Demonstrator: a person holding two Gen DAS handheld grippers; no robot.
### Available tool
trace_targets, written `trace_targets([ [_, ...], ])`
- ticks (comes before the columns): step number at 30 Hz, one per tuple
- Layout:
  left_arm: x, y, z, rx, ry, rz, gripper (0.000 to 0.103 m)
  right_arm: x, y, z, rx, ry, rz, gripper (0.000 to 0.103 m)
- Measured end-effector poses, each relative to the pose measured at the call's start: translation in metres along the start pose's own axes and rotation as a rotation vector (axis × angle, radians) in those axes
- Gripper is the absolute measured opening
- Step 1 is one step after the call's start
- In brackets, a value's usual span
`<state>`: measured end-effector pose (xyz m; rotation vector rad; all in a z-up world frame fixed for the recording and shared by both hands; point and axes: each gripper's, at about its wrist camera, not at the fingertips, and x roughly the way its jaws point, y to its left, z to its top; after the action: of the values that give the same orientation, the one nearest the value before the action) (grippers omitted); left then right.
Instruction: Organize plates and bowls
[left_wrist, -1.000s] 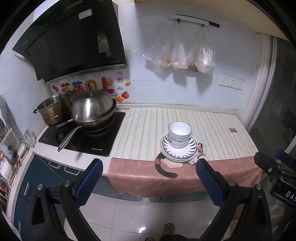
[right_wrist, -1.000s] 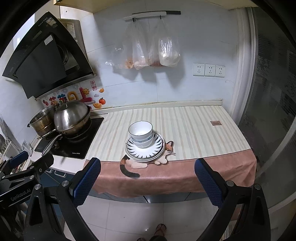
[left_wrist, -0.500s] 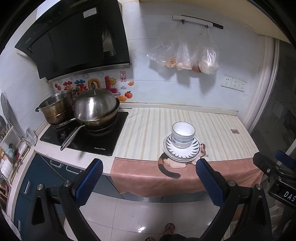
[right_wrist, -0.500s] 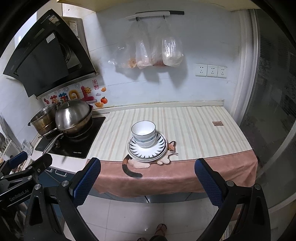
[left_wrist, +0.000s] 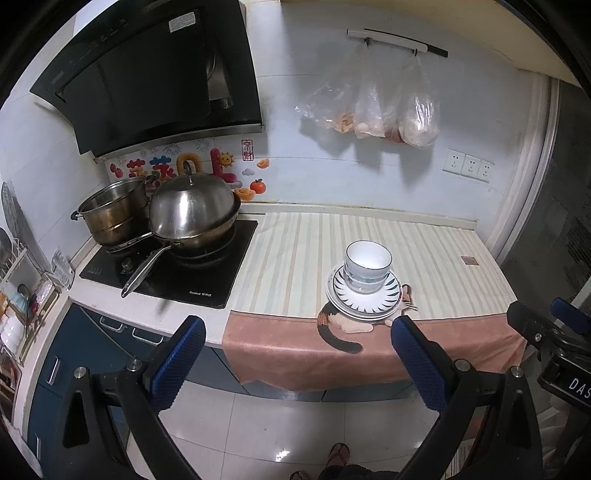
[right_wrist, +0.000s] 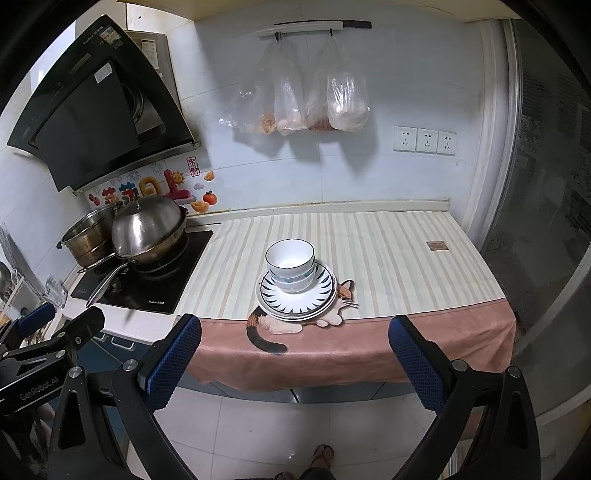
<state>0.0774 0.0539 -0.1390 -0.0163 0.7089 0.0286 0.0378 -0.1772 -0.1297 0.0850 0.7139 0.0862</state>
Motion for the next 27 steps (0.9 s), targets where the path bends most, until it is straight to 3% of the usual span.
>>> trace_targets([
  [27,-0.0005,0.0006,0.0043,0.004,0.007,-0.013,0.103,-0.0018,0.0066,-0.0045,0.005,-0.001,-0.005,0.103],
])
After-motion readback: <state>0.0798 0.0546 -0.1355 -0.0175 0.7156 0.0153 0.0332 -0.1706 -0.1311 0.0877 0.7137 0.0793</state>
